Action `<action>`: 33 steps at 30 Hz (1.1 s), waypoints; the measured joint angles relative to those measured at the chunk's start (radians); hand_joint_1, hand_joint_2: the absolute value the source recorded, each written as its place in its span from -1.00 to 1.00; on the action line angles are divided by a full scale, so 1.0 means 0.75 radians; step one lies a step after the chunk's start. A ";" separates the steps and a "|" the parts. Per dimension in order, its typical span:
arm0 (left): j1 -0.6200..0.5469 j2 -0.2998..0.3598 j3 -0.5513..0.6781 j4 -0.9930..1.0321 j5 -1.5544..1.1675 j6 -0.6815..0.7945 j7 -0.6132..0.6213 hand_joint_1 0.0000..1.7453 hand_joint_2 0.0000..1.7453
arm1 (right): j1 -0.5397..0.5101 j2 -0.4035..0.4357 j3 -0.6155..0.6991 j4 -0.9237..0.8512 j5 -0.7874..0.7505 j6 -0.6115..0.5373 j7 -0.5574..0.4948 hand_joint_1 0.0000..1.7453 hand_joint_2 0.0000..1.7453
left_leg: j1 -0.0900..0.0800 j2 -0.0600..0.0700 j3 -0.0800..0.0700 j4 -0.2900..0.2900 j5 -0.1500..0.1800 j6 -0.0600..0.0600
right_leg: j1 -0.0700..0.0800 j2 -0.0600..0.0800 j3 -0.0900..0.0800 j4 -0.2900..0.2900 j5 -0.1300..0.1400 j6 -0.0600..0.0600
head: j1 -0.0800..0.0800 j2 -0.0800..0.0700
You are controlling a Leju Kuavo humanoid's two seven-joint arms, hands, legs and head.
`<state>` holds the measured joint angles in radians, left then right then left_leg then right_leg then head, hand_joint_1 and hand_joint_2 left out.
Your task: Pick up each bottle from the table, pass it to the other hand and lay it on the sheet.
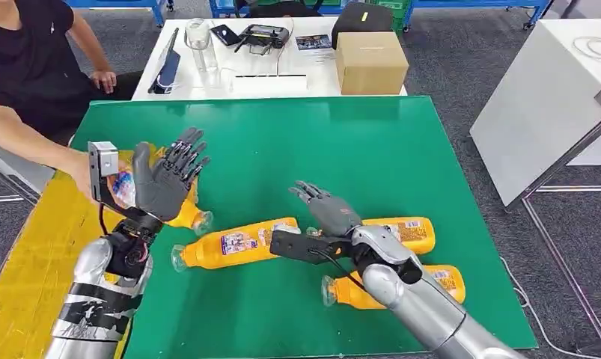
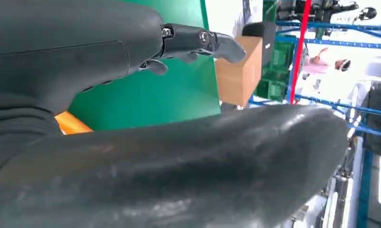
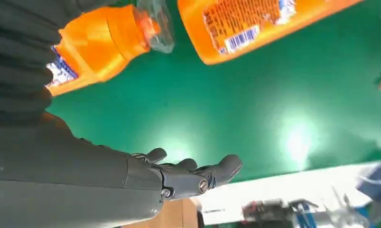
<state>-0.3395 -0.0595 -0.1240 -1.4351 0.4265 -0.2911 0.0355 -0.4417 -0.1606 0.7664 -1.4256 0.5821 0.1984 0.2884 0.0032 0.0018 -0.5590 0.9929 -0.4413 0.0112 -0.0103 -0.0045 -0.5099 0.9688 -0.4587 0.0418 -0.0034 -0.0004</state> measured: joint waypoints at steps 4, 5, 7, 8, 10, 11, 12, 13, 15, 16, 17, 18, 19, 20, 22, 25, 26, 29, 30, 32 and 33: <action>-0.002 -0.007 -0.019 -0.002 0.002 -0.003 -0.003 -1.00 -1.00 | -0.016 0.012 0.002 0.055 -0.030 0.026 -0.001 -1.00 1.00 | 0.000 0.000 0.000 0.000 0.000 0.000 | 0.000 0.000 0.000 0.000 0.000 0.000 | 0.001 0.000; -0.003 -0.008 -0.023 -0.002 0.008 -0.008 -0.004 -1.00 -1.00 | -0.019 0.017 0.004 0.068 -0.034 0.030 -0.002 -1.00 1.00 | 0.000 0.000 0.000 0.000 0.000 0.000 | 0.000 0.000 0.000 0.000 0.000 0.000 | 0.001 0.000; -0.003 -0.009 -0.029 -0.002 0.017 -0.020 -0.008 -1.00 -1.00 | -0.022 0.030 0.008 0.090 -0.039 0.037 -0.006 -1.00 1.00 | 0.000 0.000 0.000 0.000 0.000 0.000 | 0.000 0.000 0.000 0.000 0.000 0.000 | 0.000 0.000; -0.003 -0.010 -0.030 -0.002 0.017 -0.026 -0.012 -1.00 -1.00 | -0.024 0.038 0.011 0.104 -0.039 0.037 -0.007 -1.00 1.00 | 0.000 0.000 0.000 0.000 0.000 0.000 | 0.000 0.000 0.000 0.000 0.000 0.000 | 0.001 0.000; -0.003 -0.014 -0.032 -0.002 0.020 -0.036 -0.016 -1.00 -1.00 | -0.032 0.055 0.019 0.131 -0.039 0.037 -0.009 -1.00 1.00 | 0.000 0.000 0.000 0.000 0.000 0.000 | 0.000 0.000 0.000 0.000 0.000 0.000 | 0.001 0.000; -0.003 -0.017 -0.035 -0.002 0.020 -0.038 -0.017 -1.00 -1.00 | -0.035 0.063 0.023 0.143 -0.039 0.037 -0.010 -1.00 1.00 | 0.000 0.000 0.000 0.000 0.000 0.000 | 0.000 0.000 0.000 0.000 0.000 0.000 | 0.000 0.000; -0.003 -0.020 -0.038 -0.002 0.020 -0.040 -0.017 -1.00 -1.00 | -0.037 0.069 0.027 0.150 -0.039 0.037 -0.010 -1.00 1.00 | 0.000 0.000 0.000 0.000 0.000 0.000 | 0.000 0.000 0.000 0.000 0.000 0.000 | 0.001 0.000; -0.003 -0.021 -0.043 -0.002 0.020 -0.042 -0.018 -1.00 -1.00 | -0.039 0.073 0.030 0.158 -0.039 0.037 -0.011 -1.00 1.00 | 0.000 0.000 0.000 0.000 0.000 0.000 | 0.000 0.000 0.000 0.000 0.000 0.000 | 0.001 0.000; -0.002 -0.026 -0.052 -0.003 0.023 -0.046 -0.018 -1.00 -1.00 | -0.040 0.080 0.038 0.173 -0.035 0.037 -0.013 -1.00 1.00 | 0.000 0.000 0.000 0.000 0.000 0.000 | 0.000 0.000 0.000 0.000 0.000 0.000 | 0.001 0.000; 0.002 -0.029 -0.056 -0.006 0.024 -0.048 -0.018 -1.00 -1.00 | -0.040 0.083 0.044 0.180 -0.030 0.037 -0.015 -1.00 1.00 | 0.000 0.000 0.000 0.000 0.000 0.000 | 0.000 0.000 0.000 0.000 0.000 0.000 | 0.001 0.000; 0.006 -0.030 -0.059 -0.011 0.024 -0.048 -0.019 -1.00 -1.00 | -0.040 0.085 0.051 0.188 -0.028 0.037 -0.016 -1.00 1.00 | 0.000 0.000 0.000 0.000 0.000 0.000 | 0.000 0.000 0.000 0.000 0.000 0.000 | 0.000 0.000; 0.008 -0.030 -0.062 -0.013 0.024 -0.049 -0.021 -1.00 -1.00 | -0.040 0.090 0.058 0.194 -0.027 0.037 -0.016 -1.00 1.00 | 0.000 0.000 0.000 0.000 0.000 0.000 | 0.000 0.000 0.000 0.000 0.000 0.000 | 0.001 0.000; 0.008 -0.030 -0.063 -0.013 0.025 -0.049 -0.022 -1.00 -1.00 | -0.040 0.095 0.063 0.202 -0.026 0.037 -0.016 -1.00 1.00 | 0.000 0.000 -0.001 0.000 0.000 0.000 | 0.000 0.000 0.000 0.000 0.000 0.000 | 0.000 0.000; 0.008 -0.030 -0.064 -0.013 0.030 -0.052 -0.025 -1.00 -1.00 | -0.041 0.102 0.067 0.210 -0.022 0.037 -0.016 -1.00 1.00 | 0.000 0.000 -0.001 0.000 0.000 0.000 | 0.000 0.000 0.000 0.000 0.000 0.000 | 0.001 0.000; 0.007 -0.030 -0.063 -0.013 0.041 -0.061 -0.026 -1.00 -1.00 | -0.050 0.118 0.077 0.229 -0.010 0.037 -0.016 -1.00 1.00 | 0.000 0.000 0.000 0.000 0.000 0.000 | 0.000 0.000 0.000 0.000 0.000 0.000 | 0.000 0.000; 0.000 -0.030 -0.064 -0.011 0.045 -0.072 -0.025 -1.00 -1.00 | -0.083 0.139 0.098 0.260 -0.003 0.052 -0.016 -1.00 1.00 | 0.000 0.000 0.000 0.000 0.000 0.000 | 0.000 0.000 -0.001 0.000 0.000 0.000 | 0.000 0.000; -0.008 -0.030 -0.064 -0.009 0.046 -0.072 -0.025 -1.00 -1.00 | -0.095 0.146 0.104 0.272 0.002 0.057 -0.016 -1.00 1.00 | 0.000 0.000 0.000 0.000 0.001 -0.001 | 0.000 0.000 -0.001 0.000 0.000 0.000 | 0.000 0.000; -0.034 -0.032 -0.064 0.005 0.050 -0.077 -0.024 -1.00 -1.00 | -0.125 0.171 0.124 0.305 0.017 0.071 -0.016 -1.00 1.00 | 0.000 0.000 0.000 0.000 0.001 -0.001 | 0.000 0.000 0.000 0.000 0.000 0.000 | 0.000 0.000; -0.041 -0.033 -0.065 0.008 0.051 -0.080 -0.024 -1.00 -1.00 | -0.129 0.176 0.129 0.313 0.019 0.073 -0.016 -1.00 1.00 | 0.000 0.000 0.000 0.000 0.001 -0.001 | 0.000 0.000 0.000 0.000 0.000 0.000 | 0.001 0.000; -0.046 -0.037 -0.069 0.010 0.056 -0.081 -0.023 -1.00 -1.00 | -0.134 0.184 0.140 0.330 0.023 0.075 -0.016 -1.00 1.00 | 0.000 0.000 -0.001 0.000 0.001 -0.001 | 0.000 0.000 0.000 0.000 0.000 0.000 | 0.000 0.000; -0.047 -0.039 -0.073 0.010 0.058 -0.081 -0.023 -1.00 -1.00 | -0.134 0.186 0.145 0.336 0.031 0.075 -0.016 -1.00 1.00 | 0.000 0.000 -0.001 0.000 0.001 -0.001 | 0.000 0.000 0.000 0.000 0.000 0.000 | 0.001 0.000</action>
<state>-0.3747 -0.0889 -0.1789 -1.4275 0.4700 -0.3521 0.0179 -0.5425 -0.0214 0.8751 -1.1735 0.6057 0.2548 0.2766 0.0031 0.0018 -0.5595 0.9929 -0.4403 0.0107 -0.0106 -0.0045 -0.5103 0.9689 -0.4586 0.0417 -0.0031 -0.0004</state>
